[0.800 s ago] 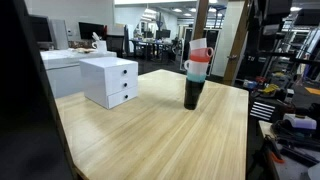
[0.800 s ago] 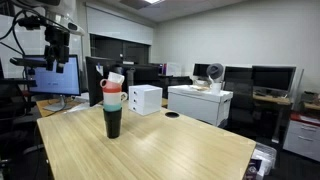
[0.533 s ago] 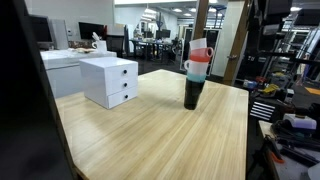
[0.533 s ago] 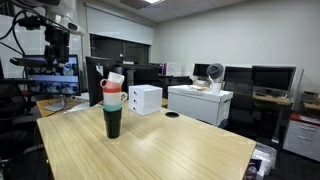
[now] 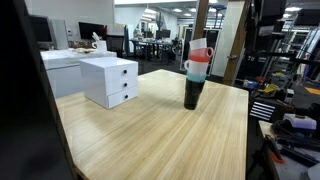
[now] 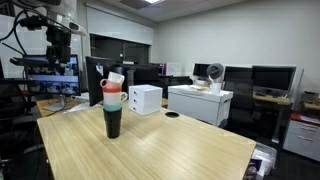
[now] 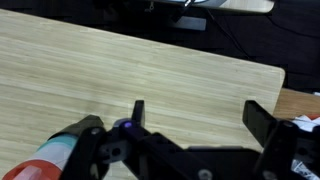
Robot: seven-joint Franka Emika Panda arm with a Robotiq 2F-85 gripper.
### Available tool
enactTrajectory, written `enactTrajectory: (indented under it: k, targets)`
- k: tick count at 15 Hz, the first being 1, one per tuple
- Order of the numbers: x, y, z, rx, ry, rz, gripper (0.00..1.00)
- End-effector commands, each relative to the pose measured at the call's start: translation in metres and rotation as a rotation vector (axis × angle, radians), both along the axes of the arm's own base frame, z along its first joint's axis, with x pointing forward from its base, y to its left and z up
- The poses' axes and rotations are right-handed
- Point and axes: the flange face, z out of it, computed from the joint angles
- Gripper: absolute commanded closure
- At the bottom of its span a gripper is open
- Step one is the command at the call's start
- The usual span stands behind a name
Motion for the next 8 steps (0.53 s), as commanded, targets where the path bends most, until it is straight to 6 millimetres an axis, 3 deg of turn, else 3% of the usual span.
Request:
enactTrajectory:
  k: [1,8]
  targets:
    - [0.024,-0.035,-0.003,-0.031,-0.022,-0.051,0.00]
    - [0.096,-0.126,0.016,-0.065,-0.161,-0.243,0.00]
